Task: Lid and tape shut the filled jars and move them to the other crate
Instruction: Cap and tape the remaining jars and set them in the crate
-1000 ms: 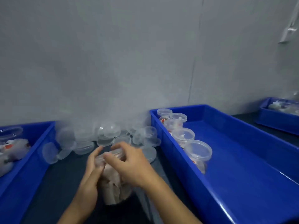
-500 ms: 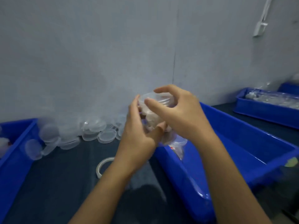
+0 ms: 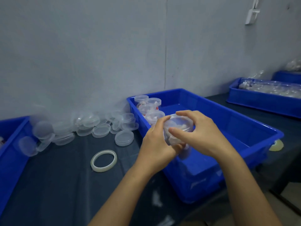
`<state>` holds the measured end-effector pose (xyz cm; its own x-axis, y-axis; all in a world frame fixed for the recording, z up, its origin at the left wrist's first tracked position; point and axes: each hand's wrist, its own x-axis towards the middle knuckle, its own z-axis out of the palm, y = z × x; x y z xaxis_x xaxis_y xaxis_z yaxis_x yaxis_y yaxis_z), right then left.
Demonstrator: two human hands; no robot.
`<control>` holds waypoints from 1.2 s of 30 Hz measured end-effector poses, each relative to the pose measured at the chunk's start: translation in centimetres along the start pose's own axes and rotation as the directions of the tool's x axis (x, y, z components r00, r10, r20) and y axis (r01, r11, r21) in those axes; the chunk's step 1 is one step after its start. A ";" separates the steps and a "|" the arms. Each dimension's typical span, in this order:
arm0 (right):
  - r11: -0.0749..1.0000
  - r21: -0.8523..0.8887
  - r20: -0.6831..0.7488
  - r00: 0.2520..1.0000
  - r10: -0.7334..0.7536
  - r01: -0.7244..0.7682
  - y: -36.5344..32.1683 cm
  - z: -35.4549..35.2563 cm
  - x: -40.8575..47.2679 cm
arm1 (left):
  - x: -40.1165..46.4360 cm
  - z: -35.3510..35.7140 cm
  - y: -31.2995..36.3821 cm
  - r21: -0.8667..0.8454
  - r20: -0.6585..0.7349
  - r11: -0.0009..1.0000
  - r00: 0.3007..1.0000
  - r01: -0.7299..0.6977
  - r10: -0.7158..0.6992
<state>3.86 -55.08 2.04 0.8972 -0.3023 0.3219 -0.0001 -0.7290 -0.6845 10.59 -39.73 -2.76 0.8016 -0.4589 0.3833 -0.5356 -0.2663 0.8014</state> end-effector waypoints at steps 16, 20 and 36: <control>0.946 -0.312 0.301 0.935 0.187 -0.088 1.3 3.2 0.6 | -0.3 1.3 -1.6 0.217 0.156 0.974 0.987 -0.065 0.031; 0.889 -0.440 0.150 0.986 -0.069 0.129 -1.7 5.8 1.0 | -1.3 -1.5 -2.3 0.147 0.006 0.984 0.994 -0.104 0.105; 0.899 -0.043 0.391 0.836 -0.386 0.435 -5.3 28.7 -1.7 | -11.4 -13.2 -18.5 0.412 -0.303 0.867 0.939 0.281 -0.161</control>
<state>15.01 -33.11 -13.63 0.9224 0.2689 0.2772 0.3716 -0.8133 -0.4476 14.88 -18.36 -15.90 0.9196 -0.1318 0.3702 -0.3484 -0.7093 0.6129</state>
